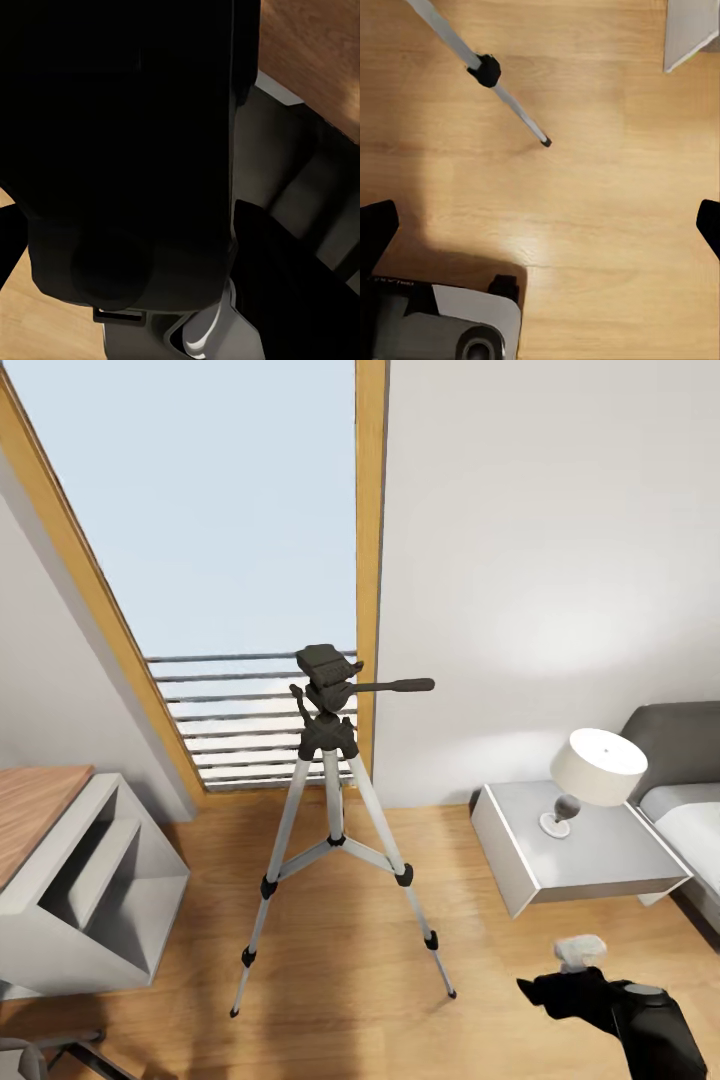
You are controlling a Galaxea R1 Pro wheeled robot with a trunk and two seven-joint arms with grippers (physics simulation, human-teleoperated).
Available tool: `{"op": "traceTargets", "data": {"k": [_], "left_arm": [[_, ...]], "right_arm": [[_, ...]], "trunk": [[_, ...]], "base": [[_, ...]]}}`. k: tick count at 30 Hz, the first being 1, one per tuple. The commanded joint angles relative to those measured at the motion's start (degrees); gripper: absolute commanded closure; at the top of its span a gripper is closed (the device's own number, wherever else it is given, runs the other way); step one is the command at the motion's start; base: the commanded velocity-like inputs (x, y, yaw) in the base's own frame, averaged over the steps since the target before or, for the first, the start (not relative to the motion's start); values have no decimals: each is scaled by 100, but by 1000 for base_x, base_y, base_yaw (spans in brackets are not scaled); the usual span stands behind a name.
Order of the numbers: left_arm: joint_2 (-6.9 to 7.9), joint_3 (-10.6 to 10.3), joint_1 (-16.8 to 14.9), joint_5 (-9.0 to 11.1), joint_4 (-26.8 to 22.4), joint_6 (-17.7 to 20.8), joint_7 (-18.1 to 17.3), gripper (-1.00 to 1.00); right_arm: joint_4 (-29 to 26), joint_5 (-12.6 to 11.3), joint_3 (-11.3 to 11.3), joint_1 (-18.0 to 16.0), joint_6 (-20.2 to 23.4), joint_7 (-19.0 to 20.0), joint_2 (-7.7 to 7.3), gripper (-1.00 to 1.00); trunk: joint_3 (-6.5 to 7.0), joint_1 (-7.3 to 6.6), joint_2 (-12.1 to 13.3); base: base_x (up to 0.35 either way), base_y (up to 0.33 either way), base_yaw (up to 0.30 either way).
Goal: Attach the digital camera to the camera tripod in the bedroom.
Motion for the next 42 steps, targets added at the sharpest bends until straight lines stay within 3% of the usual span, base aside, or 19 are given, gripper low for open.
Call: {"op": "traceTargets", "data": {"k": [1,2,3,5,8,10,11,12,19,31,42], "left_arm": [[0,-46,-4,39,2,-13,-6,100],[0,-46,-3,39,2,-13,-6,100],[0,-46,-3,39,2,-13,-5,100],[0,-46,-3,39,2,-13,-7,100],[0,-46,-4,37,2,-13,-10,100],[0,-46,-4,35,2,-13,-11,100],[0,-46,-2,32,0,-13,-13,100],[0,-46,-1,31,-3,-13,-13,100],[-6,-52,-2,25,-6,-18,-13,100],[0,-47,-1,22,-7,-22,-13,100],[5,-46,-3,37,-5,-24,-13,100]], "right_arm": [[-144,76,125,-62,198,138,0,-100],[-254,75,264,-197,433,197,2,-100],[-464,73,600,-597,1006,319,11,-100],[-574,66,912,-1106,1558,394,38,-100],[-649,49,1139,-1579,1997,456,78,-100],[-684,32,1238,-1836,2068,503,97,-100],[-723,11,1367,-2166,2068,616,127,-100],[-728,8,1392,-2225,2068,643,133,-100],[-742,-3,1399,-2312,2068,685,141,-100],[-748,3,1250,-2326,2068,680,116,-100],[-698,43,1264,-2325,2068,673,124,-100]], "trunk": [[-8,2,-7],[-8,2,-7],[-8,2,-7],[-8,2,-7],[-8,2,-7],[-8,2,-7],[-8,2,-7],[-8,2,-7],[-8,2,-7],[-8,2,-7],[-8,2,-7]], "base": [[0,0,0],[0,0,0],[0,0,0],[0,0,0],[0,0,0],[0,0,0],[0,0,0],[0,0,0],[0,-66,0],[0,-254,4],[0,-277,232]]}}
